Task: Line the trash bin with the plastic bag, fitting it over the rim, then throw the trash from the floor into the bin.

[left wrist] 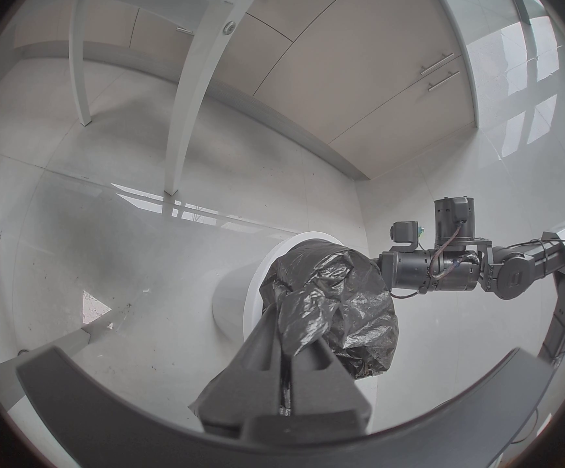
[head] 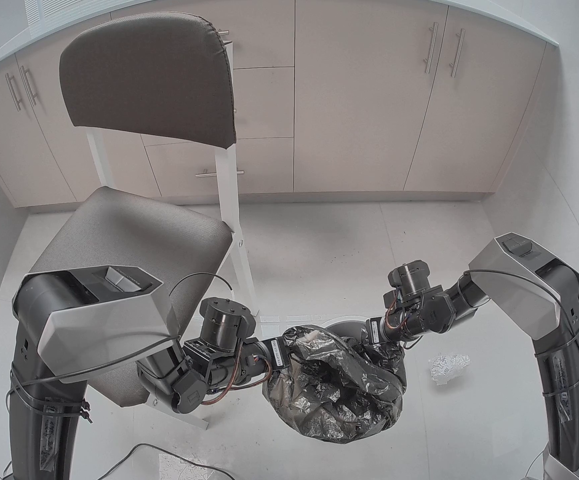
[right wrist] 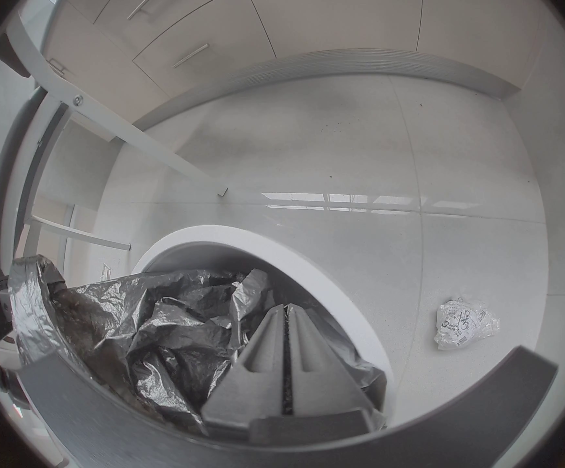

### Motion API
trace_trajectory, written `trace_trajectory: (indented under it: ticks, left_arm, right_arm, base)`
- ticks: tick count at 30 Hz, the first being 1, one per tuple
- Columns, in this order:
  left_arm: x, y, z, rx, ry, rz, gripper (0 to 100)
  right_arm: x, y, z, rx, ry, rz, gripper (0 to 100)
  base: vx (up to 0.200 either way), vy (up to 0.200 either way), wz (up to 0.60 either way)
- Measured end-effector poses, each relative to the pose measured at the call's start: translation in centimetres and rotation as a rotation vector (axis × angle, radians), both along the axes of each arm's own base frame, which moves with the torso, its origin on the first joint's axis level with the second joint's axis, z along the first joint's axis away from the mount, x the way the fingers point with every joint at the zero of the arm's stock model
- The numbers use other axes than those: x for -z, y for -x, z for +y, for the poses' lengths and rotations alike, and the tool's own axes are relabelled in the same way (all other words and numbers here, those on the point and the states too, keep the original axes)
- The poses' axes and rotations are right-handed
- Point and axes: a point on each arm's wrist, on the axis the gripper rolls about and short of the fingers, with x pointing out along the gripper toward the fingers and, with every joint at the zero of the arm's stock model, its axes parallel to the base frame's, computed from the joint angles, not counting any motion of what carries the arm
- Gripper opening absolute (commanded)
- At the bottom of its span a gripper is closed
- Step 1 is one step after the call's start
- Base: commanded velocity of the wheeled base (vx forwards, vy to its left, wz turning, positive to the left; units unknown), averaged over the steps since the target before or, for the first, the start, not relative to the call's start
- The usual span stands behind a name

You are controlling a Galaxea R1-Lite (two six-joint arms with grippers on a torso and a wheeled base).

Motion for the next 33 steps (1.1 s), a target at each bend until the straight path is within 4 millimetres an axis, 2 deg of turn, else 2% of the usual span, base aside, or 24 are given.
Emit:
trace_trajectory:
  ticks: [11, 16, 20, 28, 33]
  left_arm:
    - [0.0, 0.0, 0.0, 0.001, 0.0, 0.0, 0]
    - [0.0, 0.0, 0.0, 0.001, 0.0, 0.0, 0]
    - [0.0, 0.0, 0.0, 0.001, -0.001, 0.001, 0]
    - [0.0, 0.0, 0.0, 0.001, -0.001, 0.002, 0]
    - [0.0, 0.0, 0.0, 0.0, -0.001, 0.001, 0]
  right_arm:
    - [0.2, -0.9, 0.4, -0.001, 0.039, 0.123, 0]
    - [-0.3, -1.5, 0.6, 0.003, 0.026, 0.103, 0]
    - [-1.5, -1.5, 0.7, 0.01, 0.002, 0.079, 0]
    - [-5.6, 0.9, 0.3, -0.034, -0.048, 0.057, 0]
    - [-6.4, 3.1, -0.5, -0.173, -0.008, 0.012, 0]
  base:
    - [0.0, 0.0, 0.0]
    - [0.0, 0.0, 0.0]
    - [0.0, 0.0, 0.0]
    - [0.0, 0.0, 0.0]
    - [0.0, 0.0, 0.0]
